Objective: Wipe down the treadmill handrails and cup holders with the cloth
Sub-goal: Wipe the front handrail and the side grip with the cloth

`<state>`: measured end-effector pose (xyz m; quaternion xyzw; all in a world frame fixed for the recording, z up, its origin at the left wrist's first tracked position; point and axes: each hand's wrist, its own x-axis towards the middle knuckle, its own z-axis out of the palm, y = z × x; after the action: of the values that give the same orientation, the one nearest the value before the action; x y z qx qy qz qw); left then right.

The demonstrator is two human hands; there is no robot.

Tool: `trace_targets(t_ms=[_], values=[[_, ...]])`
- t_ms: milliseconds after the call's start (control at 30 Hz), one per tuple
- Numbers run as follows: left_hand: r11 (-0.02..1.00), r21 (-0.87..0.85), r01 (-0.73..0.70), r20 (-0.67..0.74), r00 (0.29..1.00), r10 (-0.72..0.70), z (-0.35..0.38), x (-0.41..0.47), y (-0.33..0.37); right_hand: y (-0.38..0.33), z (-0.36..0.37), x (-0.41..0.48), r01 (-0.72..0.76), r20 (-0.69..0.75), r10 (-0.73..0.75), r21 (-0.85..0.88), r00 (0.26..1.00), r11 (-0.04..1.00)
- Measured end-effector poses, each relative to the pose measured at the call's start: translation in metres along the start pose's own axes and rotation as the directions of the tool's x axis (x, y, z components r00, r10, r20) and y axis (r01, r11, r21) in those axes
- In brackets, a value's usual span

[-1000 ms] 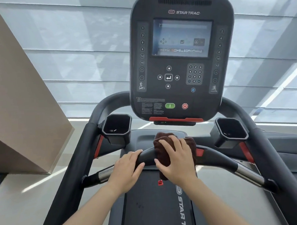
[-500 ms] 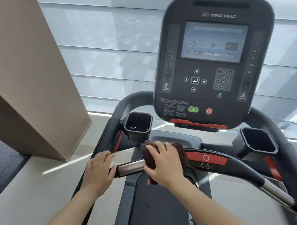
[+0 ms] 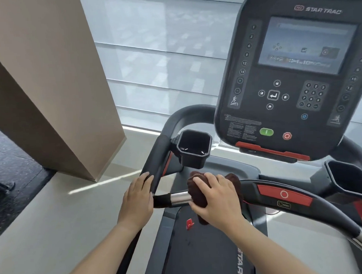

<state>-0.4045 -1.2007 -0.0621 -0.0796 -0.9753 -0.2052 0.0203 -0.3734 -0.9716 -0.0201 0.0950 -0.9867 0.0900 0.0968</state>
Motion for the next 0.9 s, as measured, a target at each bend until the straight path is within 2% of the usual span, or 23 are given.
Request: trace_targets(t_ms=[100,233,367,567,733,900], values=[[1.000,-0.024,-0.011,0.008,1.000,0.011,-0.002,-0.003,-0.001,-0.015,0.006,0.004,-0.008,0.021,0.008,-0.003,1.000,1.000],[0.997,-0.069,-0.024,-0.006,1.000,0.024,-0.004,-0.017,-0.010,-0.045,0.025,0.010,0.092,0.090,-0.091,-0.006,0.992,0.996],[0.993,-0.117,0.024,-0.001,1.000,-0.024,-0.005,-0.032,-0.019,-0.067,0.040,0.017,0.157,0.130,-0.156,0.001,0.979,0.988],[0.993,-0.114,0.029,-0.002,1.000,-0.029,-0.006,-0.031,-0.019,-0.066,0.046,0.019,0.221,0.150,-0.215,-0.021,0.965,0.975],[0.998,-0.067,0.016,0.021,1.000,-0.015,-0.006,-0.025,-0.017,-0.038,0.030,0.010,0.149,0.095,-0.145,-0.043,0.985,0.988],[0.999,0.017,0.042,0.066,0.997,-0.043,-0.007,-0.003,-0.006,-0.012,0.006,0.010,-0.035,0.036,0.036,-0.043,0.999,0.998]])
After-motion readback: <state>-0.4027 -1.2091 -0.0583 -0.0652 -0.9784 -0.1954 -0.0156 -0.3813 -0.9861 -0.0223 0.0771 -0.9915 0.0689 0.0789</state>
